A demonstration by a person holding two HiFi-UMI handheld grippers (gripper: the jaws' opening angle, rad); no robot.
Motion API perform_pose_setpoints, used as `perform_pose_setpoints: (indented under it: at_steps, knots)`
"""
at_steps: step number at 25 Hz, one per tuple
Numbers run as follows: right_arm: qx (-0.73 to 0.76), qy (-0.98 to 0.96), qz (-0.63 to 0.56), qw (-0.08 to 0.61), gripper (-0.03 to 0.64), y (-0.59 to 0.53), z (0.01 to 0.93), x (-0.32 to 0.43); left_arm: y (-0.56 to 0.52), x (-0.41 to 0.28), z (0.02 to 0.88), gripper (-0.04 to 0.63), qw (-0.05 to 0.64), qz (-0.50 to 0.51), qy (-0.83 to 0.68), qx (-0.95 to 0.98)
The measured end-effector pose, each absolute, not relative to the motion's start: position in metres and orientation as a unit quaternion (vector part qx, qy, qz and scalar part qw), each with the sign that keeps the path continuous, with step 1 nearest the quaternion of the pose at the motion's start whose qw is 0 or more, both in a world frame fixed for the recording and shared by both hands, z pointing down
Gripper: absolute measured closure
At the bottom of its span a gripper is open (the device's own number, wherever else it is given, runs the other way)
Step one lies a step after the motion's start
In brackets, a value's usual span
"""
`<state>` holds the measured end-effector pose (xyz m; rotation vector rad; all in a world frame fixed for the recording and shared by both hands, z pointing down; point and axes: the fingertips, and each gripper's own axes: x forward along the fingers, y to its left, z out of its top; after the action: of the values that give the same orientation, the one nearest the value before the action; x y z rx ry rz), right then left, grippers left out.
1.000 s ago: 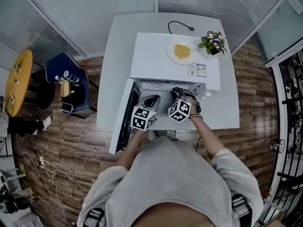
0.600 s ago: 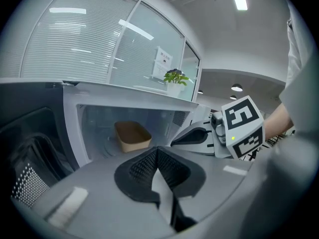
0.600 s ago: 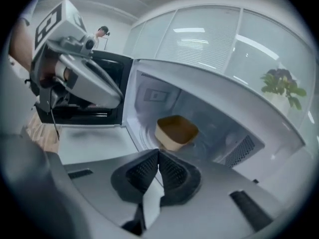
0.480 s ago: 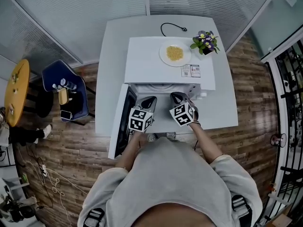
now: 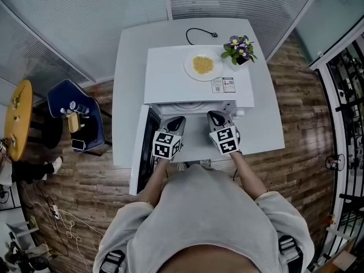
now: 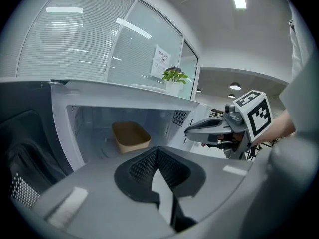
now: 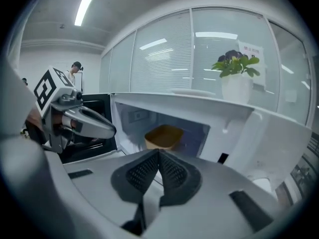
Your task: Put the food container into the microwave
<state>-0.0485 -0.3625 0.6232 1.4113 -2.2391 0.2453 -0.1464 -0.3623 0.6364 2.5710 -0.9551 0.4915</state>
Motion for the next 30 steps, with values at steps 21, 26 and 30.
perform_pose_setpoints:
  at_steps: [21,26,30]
  knots:
    - [0.556,-0.793,0.12,0.219,0.603,-0.344,0.625,-0.015,-0.371,-0.151,0.636,0.584,0.177,0.173,-0.344,0.906]
    - [0.559,-0.791,0.121,0.217,0.603,-0.346,0.625,-0.013,-0.372,-0.151,0.637,0.584,0.178,0.172,-0.345,0.905]
    - [0.558,-0.791,0.119,0.22,0.603,-0.346,0.625,-0.013,-0.371,-0.15,0.636,0.584,0.177,0.172,-0.346,0.905]
